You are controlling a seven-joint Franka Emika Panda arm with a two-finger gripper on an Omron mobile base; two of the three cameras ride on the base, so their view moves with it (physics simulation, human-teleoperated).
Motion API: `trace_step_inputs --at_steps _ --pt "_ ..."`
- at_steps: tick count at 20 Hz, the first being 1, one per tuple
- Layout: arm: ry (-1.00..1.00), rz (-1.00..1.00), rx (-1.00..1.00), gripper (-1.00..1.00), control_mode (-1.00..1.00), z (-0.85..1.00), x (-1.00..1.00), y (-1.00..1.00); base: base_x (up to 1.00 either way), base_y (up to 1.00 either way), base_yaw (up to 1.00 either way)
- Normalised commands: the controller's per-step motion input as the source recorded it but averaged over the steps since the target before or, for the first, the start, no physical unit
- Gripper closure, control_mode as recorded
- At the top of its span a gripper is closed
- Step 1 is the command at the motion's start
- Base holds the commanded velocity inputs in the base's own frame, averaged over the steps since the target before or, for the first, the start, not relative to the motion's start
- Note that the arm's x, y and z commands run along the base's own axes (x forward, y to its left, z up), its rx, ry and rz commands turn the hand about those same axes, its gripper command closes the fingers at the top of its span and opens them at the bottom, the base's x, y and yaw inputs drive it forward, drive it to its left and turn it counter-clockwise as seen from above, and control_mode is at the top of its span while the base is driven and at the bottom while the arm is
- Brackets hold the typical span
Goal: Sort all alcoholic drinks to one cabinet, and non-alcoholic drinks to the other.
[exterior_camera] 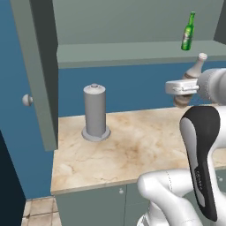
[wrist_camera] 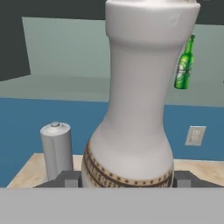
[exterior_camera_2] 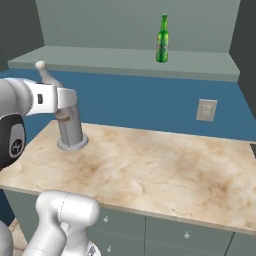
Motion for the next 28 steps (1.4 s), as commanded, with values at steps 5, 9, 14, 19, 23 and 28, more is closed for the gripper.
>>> trace_step_inputs --at_steps 5,9,14,19,23,28 --pt "-0.07 0.01 -0.02 1.00 -1.00 0.18 -0.03 0.00 0.00 0.00 0.00" --pt "-0.10 0.01 -0.04 1.00 -1.00 0.13 -0.04 0.00 0.00 0.00 0.00" --pt "-0.09 0.01 -0.04 1.00 -1.00 0.17 -0.01 0.00 0.00 0.00 0.00" --pt "-0.01 0.00 0.00 1.00 -1.00 0.23 0.00 0.02 0.00 0.00 0.00" --pt "0.00 0.00 0.00 1.00 -1.00 0.20 0.00 0.03 0.00 0.00 0.00" --pt "-0.04 0.01 0.00 1.00 -1.00 0.13 0.00 0.03 0.00 0.00 0.00"
